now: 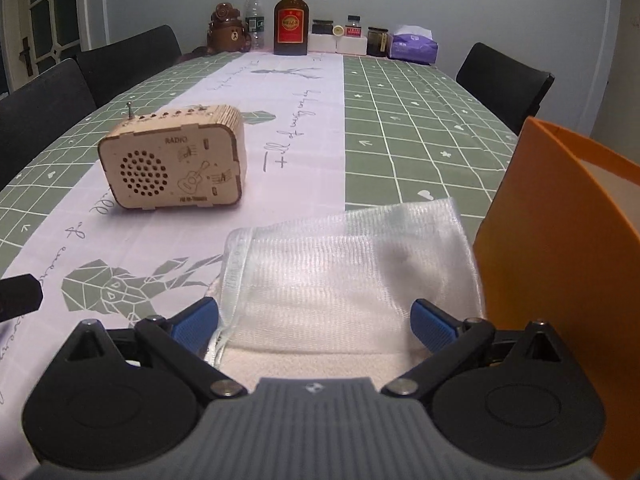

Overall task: Organize soft objects
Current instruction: 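Move the right tool to the white mesh bag and grasp it, then lift the mesh bag with the right tool while the left tool grasps the cream drawstring pouch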

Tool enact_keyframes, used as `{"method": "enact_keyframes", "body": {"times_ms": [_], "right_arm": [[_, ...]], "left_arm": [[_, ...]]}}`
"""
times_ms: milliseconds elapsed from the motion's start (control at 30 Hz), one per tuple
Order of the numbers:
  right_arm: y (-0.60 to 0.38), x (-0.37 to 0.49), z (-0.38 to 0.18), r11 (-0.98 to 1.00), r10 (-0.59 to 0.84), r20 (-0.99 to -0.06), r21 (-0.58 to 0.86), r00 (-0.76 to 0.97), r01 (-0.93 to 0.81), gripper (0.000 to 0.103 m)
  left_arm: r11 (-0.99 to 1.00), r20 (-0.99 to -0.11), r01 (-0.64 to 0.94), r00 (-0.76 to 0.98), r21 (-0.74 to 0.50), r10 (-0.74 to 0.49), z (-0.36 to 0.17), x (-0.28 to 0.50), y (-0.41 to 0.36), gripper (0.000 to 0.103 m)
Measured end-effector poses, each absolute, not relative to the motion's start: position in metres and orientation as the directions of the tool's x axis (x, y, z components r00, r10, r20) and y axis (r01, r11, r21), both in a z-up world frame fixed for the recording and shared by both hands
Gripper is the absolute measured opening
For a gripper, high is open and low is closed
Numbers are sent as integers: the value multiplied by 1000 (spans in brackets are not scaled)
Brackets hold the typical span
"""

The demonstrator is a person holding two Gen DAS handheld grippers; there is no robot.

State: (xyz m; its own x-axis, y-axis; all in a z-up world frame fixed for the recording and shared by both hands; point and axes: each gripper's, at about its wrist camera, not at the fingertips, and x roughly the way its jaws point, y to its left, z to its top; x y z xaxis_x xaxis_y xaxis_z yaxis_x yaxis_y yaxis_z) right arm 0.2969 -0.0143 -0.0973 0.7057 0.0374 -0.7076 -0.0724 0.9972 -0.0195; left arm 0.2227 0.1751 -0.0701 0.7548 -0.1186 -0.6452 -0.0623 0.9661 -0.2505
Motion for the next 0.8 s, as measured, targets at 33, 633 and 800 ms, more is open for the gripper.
{"method": "enact_keyframes", "body": {"times_ms": [33,633,800], "right_arm": [[-14,297,-99,997,41,-710,-20,703,-77,100],[-17,280,-97,988,99,-653,-27,751,-153,10],[-16,278,-93,984,118,-655,-23,747,-175,1]], "left_arm": [[966,-652,-65,749,-252,-119,-72,224,176,91],[953,-625,-58,766,-298,-149,-64,212,188,88],[953,-622,-90,774,-290,-116,-55,203,194,88]]}}
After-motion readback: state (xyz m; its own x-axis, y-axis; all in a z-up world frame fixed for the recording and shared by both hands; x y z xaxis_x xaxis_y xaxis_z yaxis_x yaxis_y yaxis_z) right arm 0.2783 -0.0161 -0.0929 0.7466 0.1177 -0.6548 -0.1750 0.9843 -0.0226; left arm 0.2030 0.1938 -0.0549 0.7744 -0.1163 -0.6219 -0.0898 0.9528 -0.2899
